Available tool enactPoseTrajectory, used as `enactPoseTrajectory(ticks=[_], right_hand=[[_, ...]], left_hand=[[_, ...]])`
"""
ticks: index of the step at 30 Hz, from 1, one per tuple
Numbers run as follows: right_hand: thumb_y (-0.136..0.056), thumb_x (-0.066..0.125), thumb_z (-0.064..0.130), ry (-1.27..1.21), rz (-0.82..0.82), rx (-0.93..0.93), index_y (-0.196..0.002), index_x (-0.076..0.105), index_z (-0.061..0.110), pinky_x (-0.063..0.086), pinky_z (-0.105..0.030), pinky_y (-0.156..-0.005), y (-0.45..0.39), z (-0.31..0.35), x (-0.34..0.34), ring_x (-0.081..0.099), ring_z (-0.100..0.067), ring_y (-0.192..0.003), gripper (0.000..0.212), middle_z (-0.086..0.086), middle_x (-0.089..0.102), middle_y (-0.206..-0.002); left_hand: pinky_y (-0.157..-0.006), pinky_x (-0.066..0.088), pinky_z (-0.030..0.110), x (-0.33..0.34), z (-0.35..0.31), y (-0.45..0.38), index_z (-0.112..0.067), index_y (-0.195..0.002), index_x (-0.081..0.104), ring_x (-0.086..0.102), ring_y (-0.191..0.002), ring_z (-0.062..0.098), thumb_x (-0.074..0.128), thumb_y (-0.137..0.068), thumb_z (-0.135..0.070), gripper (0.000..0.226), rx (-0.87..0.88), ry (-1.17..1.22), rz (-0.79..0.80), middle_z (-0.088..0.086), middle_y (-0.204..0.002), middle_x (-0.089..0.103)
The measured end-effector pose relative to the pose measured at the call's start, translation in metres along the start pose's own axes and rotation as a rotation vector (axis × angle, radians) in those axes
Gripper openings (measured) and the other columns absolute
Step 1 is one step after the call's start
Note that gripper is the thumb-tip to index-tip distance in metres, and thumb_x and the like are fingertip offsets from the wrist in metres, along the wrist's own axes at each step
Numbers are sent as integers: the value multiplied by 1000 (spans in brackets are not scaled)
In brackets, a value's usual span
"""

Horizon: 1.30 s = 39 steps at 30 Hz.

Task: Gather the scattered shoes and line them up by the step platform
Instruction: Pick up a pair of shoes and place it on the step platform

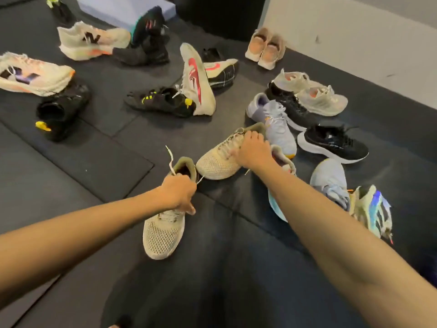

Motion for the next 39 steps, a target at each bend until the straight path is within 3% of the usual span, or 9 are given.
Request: enactPoseTrajectory(ticks=[6,9,14,18,24,27,30,35,39], right_hand=[[-83,65,48,-108,163,-42,-139,33,1,36,-49,-107,-27,-13,12,40,-38,-133,79,-19,40,-145],[-84,66,43,-126,159,-2,-143,29,0,34,-48,-110,-34,-17,5,36,-36,-136,81,-19,36,-148],[-86,68,39,-200,226,-16,-150,11,0,33,-43,-111,-43,-1,17,34,-35,-138,95,-20,30,-152],[-82,74,38,-276,205,134,-151,4,0,33,-45,-112,-49,4,14,34,-38,-137,105,-23,29,-151],[-83,70,28,-382,226,226,-109,61,6,36,-45,-108,-35,13,3,52,-35,-121,36,-17,58,-127],[-82,67,20,-508,287,173,-87,63,7,53,-35,-80,-16,33,1,63,-27,-90,14,-15,67,-100],[-81,74,20,-615,420,210,-95,61,8,39,-24,-49,8,58,3,55,-12,-71,22,-3,61,-87],[-85,64,18,-628,386,220,-80,52,10,43,-32,-57,56,90,28,58,-28,-80,15,-12,58,-89],[-96,56,19,-798,661,124,-83,57,4,53,-30,-46,80,83,30,66,-23,-59,20,-12,65,-70]], left_hand=[[-61,38,35,2,10,-19,-4,-102,60,63,-92,32,69,-80,-40,43,-53,79,-323,11,-97,62],[-70,39,37,-8,17,-36,-3,-114,50,60,-104,33,68,-78,-34,51,-162,207,-334,14,-115,57],[-71,38,35,-20,29,-63,-8,-108,58,59,-105,34,65,-74,-24,38,-251,261,-283,14,-113,60],[-75,43,38,-56,70,-74,-4,-106,57,58,-106,38,67,-70,-20,40,-350,396,-426,18,-114,58],[-76,46,42,-102,90,-85,-4,-108,61,59,-102,39,65,-79,-18,33,-264,182,-596,19,-112,60],[-72,46,42,-110,87,-92,-7,-103,67,61,-99,38,61,-80,-9,24,-164,32,-631,16,-106,64],[-62,38,39,-115,66,-97,-9,-99,68,59,-93,35,58,-83,-5,19,-14,-89,-619,13,-103,61],[-72,45,40,-103,12,-105,-25,-117,66,59,-106,32,58,-89,-14,32,241,-72,-381,9,-118,59],[-76,51,39,-97,-10,-100,-25,-110,69,60,-96,29,66,-84,-17,27,384,-39,-144,7,-111,61]])
Point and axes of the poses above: each hand's wrist, its own y-axis away from the middle knuckle, its own x-axis out of the palm, z = x × y, the point moved 3 cm from there along -y, towards the middle knuckle
